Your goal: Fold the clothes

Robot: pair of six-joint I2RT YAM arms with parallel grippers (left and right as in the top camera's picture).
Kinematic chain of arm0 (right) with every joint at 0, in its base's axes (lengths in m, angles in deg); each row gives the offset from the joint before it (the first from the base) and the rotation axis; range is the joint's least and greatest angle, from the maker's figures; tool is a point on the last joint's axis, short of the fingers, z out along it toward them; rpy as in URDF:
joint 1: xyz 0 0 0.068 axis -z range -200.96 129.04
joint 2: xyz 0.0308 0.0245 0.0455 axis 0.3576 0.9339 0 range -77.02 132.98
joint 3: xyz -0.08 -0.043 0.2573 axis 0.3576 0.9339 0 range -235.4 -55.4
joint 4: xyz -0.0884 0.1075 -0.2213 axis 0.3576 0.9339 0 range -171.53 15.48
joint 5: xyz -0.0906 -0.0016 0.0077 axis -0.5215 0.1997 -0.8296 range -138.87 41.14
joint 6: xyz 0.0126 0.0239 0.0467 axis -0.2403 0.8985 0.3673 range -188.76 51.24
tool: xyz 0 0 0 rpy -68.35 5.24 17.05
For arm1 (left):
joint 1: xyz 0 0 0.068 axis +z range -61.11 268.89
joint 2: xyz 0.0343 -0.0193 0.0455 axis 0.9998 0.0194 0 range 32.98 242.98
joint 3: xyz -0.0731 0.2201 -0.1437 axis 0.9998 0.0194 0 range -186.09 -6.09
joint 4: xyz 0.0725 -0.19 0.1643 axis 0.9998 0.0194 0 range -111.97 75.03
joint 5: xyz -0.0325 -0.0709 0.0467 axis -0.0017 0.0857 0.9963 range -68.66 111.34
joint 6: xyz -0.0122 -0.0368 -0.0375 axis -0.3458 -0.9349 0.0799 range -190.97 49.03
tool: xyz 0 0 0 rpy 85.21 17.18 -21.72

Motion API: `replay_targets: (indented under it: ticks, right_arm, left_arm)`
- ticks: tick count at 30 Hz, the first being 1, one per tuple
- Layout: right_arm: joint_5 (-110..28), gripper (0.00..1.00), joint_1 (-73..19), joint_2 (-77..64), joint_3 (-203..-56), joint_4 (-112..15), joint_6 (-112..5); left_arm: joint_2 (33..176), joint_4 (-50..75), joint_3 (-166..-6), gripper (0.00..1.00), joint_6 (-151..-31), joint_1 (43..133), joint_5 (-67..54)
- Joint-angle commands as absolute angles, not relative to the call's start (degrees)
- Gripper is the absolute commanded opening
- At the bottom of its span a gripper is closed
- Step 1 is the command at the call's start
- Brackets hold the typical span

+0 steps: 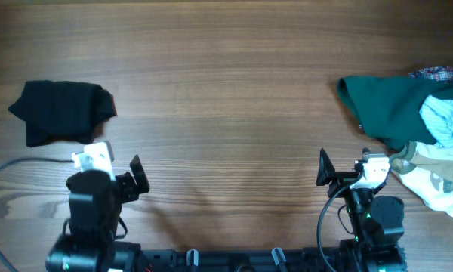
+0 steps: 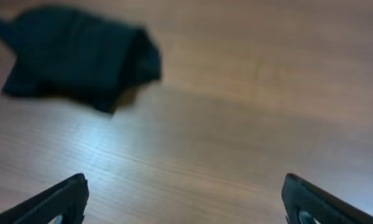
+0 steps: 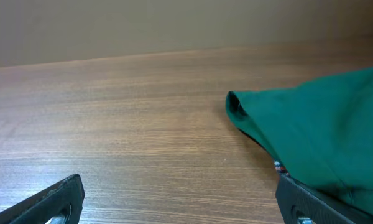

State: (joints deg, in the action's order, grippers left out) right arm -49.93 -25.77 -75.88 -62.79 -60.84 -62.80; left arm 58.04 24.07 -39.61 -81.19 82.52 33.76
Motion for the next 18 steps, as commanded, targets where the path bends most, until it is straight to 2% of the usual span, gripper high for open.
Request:
replay_targets:
  ticks: [1,4,8,18]
  right_arm:
    - [-48.81,0.99,-25.53,-76.44,-62.60,-61.12,-62.19]
    - [-48.81,0.99,-25.53,-76.44,-62.60,-61.12,-62.19]
    - [-48.79,1.00,-25.53,-76.44,-62.60,-61.12,-62.17]
    - [-48.81,1.00,-25.53,-76.44,-62.60,-61.12,-62.21]
  left_arm:
    - [49.34,18.63,-33.16,1.00,-80.34,86.63,23.54]
    - [42.83,14.13,-26.15,1.00,-80.12,89.86,17.20]
    - [34.57,11.98,-17.80,1.00,-80.16,90.67,14.88]
    - [33.12,11.22,-14.91,1.00,-80.21,90.60,15.16]
